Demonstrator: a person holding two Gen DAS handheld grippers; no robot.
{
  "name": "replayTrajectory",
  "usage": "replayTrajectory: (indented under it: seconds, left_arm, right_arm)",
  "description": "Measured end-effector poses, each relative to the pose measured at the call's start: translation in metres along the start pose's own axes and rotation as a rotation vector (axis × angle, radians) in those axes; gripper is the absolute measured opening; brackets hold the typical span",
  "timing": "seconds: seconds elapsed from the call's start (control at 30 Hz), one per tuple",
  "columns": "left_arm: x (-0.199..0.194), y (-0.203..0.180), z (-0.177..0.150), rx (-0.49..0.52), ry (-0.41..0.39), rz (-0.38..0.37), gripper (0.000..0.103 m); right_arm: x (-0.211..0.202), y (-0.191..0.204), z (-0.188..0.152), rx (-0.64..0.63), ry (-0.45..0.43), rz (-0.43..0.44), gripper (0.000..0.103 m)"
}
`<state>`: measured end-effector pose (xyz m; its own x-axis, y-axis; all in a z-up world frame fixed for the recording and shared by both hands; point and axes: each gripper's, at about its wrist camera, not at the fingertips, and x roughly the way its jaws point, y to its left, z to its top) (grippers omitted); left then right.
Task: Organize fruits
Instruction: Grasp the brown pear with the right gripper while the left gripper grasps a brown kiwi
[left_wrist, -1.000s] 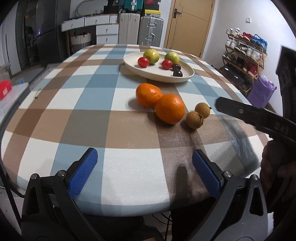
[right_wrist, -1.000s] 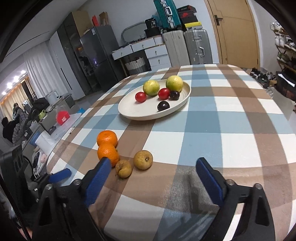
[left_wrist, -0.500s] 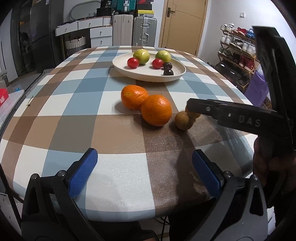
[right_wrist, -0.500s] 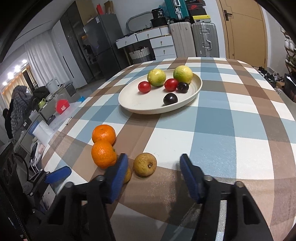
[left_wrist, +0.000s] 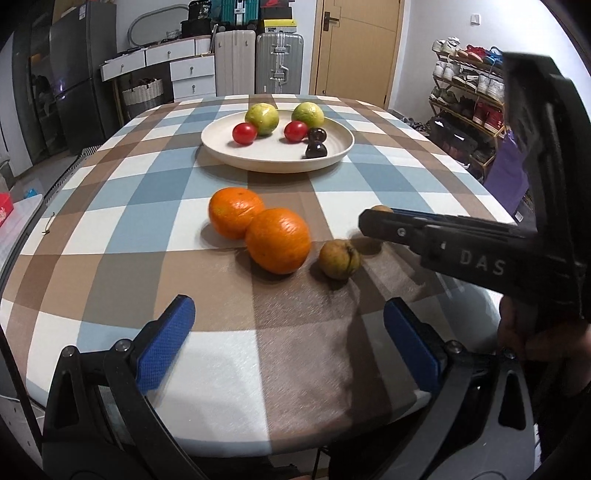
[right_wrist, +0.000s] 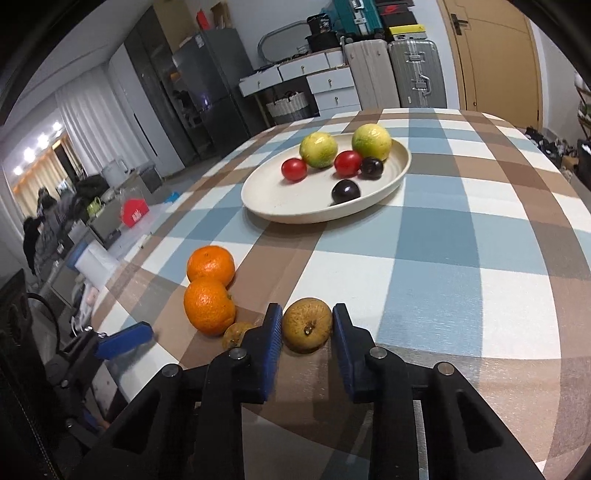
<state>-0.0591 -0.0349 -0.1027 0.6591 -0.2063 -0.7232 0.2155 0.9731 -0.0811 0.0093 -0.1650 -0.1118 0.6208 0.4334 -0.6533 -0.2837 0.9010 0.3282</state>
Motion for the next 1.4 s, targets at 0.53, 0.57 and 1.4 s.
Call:
replayTrajectory:
  seconds: [0.53, 0.57, 1.4]
  left_arm:
    - [0.03, -0.022, 0.029, -0.128, 0.132, 0.062, 0.102]
    - [0.032, -0.022, 0.031, -0.145, 0.139, 0.058, 0.102]
    - [0.028, 0.002, 0.032, -0.3, 0.114, -0.003, 0.043]
  right_arm:
    - [-0.032, -0.033, -0.003, 0.068, -0.084, 0.025, 0.028]
    - [-0.033, -0.036, -0.004, 0.076, -0.086, 0.022, 0.028]
    - [-0.053, -0.048, -0.015, 0.103, -0.13, 0.056, 0.028]
